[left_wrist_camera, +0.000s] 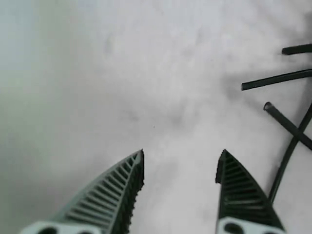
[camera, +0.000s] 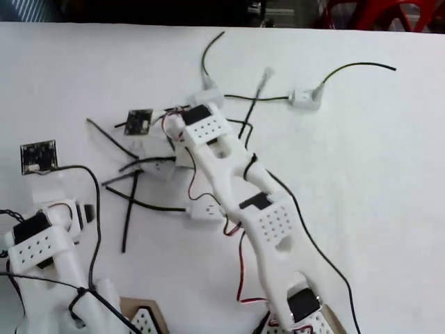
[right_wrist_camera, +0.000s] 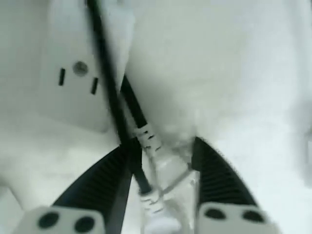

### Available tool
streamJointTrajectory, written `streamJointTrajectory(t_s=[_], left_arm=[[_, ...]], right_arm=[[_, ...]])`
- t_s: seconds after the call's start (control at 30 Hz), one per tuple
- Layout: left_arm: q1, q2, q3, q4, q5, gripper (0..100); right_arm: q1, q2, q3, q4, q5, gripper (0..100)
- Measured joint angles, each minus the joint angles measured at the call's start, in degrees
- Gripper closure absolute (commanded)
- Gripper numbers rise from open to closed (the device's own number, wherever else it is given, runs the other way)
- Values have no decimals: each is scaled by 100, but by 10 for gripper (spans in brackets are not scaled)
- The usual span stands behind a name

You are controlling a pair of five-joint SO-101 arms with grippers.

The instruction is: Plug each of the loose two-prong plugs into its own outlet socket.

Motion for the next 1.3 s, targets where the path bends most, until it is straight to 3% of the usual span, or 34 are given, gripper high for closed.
streamJointTrajectory(t_s=[0.27, 0.57, 1.07, 1.3], left_arm=[[0, 0, 0, 0, 0, 754], [0, 0, 0, 0, 0, 754], [-26, 0, 0, 0, 0, 754], [-26, 0, 158, -299, 0, 754]], right_arm=[[158, 387, -1319, 941, -18, 981], [484, 413, -3138, 1916, -870, 981], [1327, 413, -5697, 2655, -1688, 981], [1793, 290, -5785, 2708, -1987, 981]])
